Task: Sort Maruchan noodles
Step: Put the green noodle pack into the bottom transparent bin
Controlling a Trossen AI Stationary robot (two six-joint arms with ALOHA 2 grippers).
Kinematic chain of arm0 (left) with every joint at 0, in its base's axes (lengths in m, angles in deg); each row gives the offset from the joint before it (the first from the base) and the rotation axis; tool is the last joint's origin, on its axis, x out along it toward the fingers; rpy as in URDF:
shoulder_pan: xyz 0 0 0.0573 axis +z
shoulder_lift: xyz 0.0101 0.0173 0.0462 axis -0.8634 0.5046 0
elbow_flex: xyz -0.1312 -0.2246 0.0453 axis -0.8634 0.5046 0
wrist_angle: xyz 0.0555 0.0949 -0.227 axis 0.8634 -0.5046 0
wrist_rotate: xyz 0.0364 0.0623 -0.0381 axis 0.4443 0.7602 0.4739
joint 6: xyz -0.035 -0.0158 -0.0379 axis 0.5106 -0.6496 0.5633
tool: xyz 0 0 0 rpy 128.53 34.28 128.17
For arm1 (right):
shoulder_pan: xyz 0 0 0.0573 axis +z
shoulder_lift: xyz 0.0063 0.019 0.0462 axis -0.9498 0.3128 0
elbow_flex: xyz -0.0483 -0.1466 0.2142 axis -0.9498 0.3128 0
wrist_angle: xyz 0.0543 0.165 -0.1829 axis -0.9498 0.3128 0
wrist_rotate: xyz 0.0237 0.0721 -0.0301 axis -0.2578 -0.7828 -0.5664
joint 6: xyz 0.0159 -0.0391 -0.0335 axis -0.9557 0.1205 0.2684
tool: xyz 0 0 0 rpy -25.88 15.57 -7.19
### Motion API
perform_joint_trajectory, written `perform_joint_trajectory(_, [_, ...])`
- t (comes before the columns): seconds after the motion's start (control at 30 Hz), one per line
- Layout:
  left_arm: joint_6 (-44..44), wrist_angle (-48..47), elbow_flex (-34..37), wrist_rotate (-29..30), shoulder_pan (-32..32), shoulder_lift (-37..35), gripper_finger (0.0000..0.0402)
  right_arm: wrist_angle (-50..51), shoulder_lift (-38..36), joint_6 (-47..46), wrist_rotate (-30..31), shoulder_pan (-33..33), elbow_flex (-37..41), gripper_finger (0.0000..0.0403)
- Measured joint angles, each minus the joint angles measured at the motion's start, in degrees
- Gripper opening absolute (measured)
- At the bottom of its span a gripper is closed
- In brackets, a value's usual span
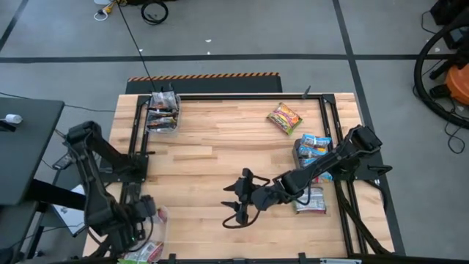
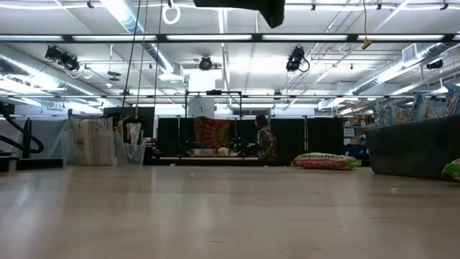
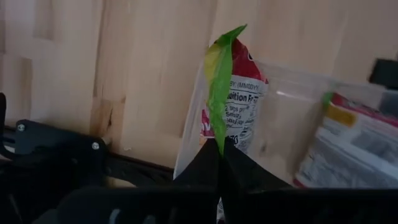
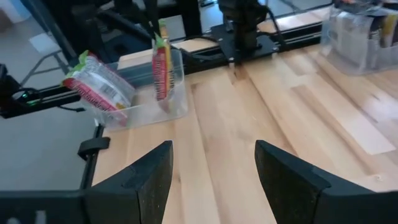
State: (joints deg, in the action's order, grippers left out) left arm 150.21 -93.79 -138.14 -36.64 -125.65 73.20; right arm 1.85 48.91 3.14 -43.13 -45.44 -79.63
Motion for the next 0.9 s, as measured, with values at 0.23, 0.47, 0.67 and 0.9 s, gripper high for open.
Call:
perform_joint_trajectory(0.23, [-1.5, -0.6, 0.0, 0.1, 0.0, 3.0, 0.0006, 0.3, 0.0, 0.1, -2.5, -0.2, 0.0, 0.0232])
perform_joint_trajectory(0.47, [-3.9, -1.2, 2.0, -0.2, 0.3, 3.6, 0.0042, 4.3, 0.0, 0.7, -2.5, -0.1, 0.0, 0.0232])
perform_joint_trajectory(0.67, [-2.8, -7.6, 2.7, -1.4, 1.4, 3.5, 0.0063, 7.2, 0.0, 0.4, -5.9, 0.0, 0.0, 0.0232])
perform_joint_trajectory(0.9, [-5.0, -8.3, 1.9, -4.5, 2.5, 1.3, 0.0094, 12.1, -0.2, -0.4, -7.4, 0.1, 0.0, 0.0232])
